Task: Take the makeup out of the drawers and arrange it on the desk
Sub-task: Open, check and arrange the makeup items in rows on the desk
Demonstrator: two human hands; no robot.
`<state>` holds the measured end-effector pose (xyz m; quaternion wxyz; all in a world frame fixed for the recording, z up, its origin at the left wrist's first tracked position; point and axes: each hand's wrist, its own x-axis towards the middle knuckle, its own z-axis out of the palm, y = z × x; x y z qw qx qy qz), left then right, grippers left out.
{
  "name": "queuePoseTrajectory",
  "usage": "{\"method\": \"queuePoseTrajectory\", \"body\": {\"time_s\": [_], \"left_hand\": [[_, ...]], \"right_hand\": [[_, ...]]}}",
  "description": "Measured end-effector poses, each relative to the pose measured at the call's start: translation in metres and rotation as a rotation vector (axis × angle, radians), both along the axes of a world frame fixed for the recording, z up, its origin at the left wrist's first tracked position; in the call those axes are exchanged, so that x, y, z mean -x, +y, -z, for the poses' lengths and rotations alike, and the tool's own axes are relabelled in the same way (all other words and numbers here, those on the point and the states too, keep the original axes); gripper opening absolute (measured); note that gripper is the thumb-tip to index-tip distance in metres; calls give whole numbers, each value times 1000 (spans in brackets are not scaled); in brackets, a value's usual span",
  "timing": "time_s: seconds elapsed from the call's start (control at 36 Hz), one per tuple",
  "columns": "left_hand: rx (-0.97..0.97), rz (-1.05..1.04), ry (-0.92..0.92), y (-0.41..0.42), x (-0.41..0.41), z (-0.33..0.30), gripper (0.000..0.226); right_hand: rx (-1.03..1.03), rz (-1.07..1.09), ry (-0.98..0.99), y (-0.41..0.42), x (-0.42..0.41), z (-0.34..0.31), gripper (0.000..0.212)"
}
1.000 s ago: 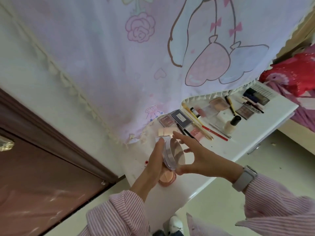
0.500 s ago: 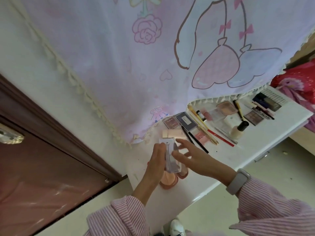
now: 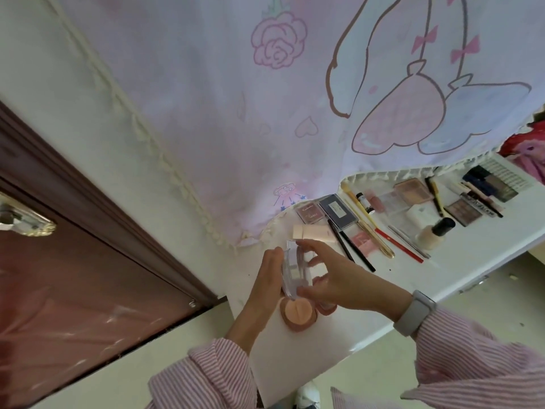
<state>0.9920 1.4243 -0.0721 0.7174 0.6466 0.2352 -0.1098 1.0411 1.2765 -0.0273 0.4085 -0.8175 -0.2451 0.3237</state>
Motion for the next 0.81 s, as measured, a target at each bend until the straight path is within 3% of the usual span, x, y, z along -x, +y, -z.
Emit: {"method": "queuePoseTrajectory", "body": {"time_s": [0.14, 0.22, 0.31, 0.39, 0.61, 0.69, 0.81], "left_hand": [[78, -13, -1, 17, -5, 8, 69], [72, 8, -11, 27, -10, 13, 53], [98, 19, 37, 41, -17, 20, 54], [171, 92, 94, 56, -22, 28, 61], [466, 120, 282, 90, -28, 40, 57], [608, 83, 337, 105, -25, 44, 58], [704, -17, 356, 119, -21, 57, 42]], "right_hand": [[-118, -22, 45, 14, 3, 5, 90], [-50, 99, 43, 31, 1, 7, 78], [2, 134, -3, 45, -3, 8, 68], [-10, 108, -7, 54, -3, 13, 80], [101, -119, -425, 66, -3, 28, 93], [57, -62, -296, 62, -9, 30, 88], [-168, 250, 65, 62, -18, 29, 67]]}}
